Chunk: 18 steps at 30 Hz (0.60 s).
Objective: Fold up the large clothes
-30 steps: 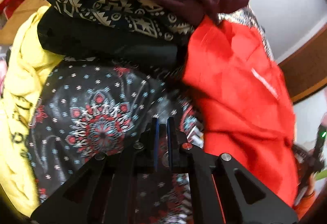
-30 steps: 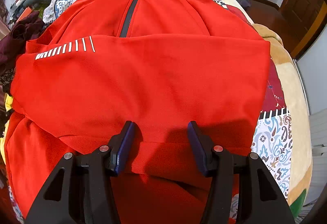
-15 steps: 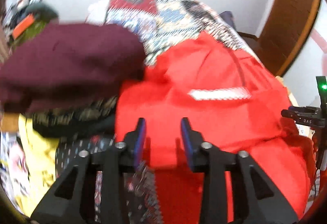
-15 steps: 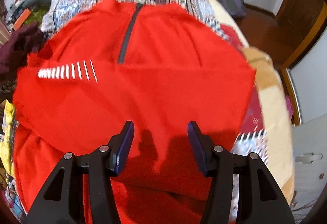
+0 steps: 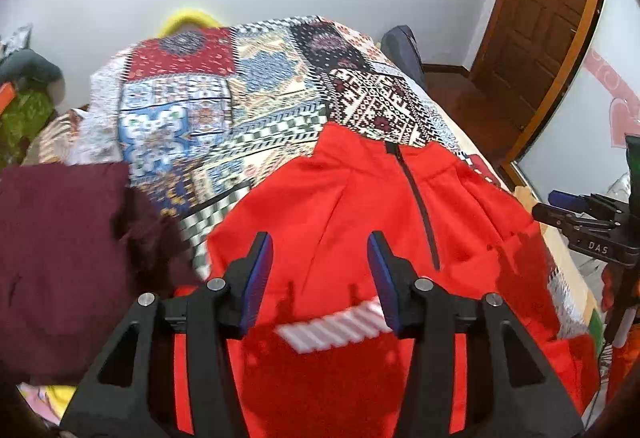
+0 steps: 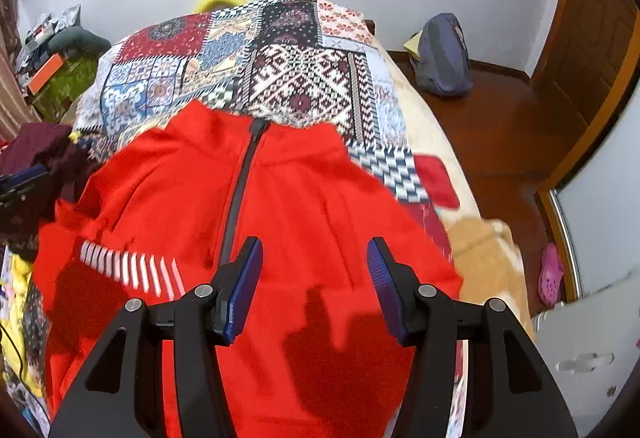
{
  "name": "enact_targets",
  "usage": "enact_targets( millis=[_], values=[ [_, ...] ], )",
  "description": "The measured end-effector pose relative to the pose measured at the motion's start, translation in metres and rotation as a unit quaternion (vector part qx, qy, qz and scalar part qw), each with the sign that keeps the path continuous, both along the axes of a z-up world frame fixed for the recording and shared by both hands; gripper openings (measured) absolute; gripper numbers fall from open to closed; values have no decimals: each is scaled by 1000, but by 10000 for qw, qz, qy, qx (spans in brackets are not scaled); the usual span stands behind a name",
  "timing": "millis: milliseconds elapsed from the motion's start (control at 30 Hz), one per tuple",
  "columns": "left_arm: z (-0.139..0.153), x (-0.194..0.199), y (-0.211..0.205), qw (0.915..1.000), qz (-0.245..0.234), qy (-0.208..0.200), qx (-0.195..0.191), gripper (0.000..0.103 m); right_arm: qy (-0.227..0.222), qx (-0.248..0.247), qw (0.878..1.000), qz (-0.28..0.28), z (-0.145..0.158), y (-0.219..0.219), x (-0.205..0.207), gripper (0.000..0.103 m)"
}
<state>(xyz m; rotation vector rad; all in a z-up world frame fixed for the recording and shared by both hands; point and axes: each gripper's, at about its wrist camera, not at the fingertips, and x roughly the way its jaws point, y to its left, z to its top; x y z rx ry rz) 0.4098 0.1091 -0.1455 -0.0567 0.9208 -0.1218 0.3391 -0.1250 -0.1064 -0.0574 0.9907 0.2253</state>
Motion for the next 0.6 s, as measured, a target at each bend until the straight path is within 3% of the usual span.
enact_targets(
  millis=[300,600],
  values=[
    [-36,79,-6,9983,-64,564,-128,49,306,83,9995,-5,-26,-1,65,51],
    [-77,140,-7,9950,35,892,-459,49,939,383,9946,-231,-70,-7,125,51]
  ],
)
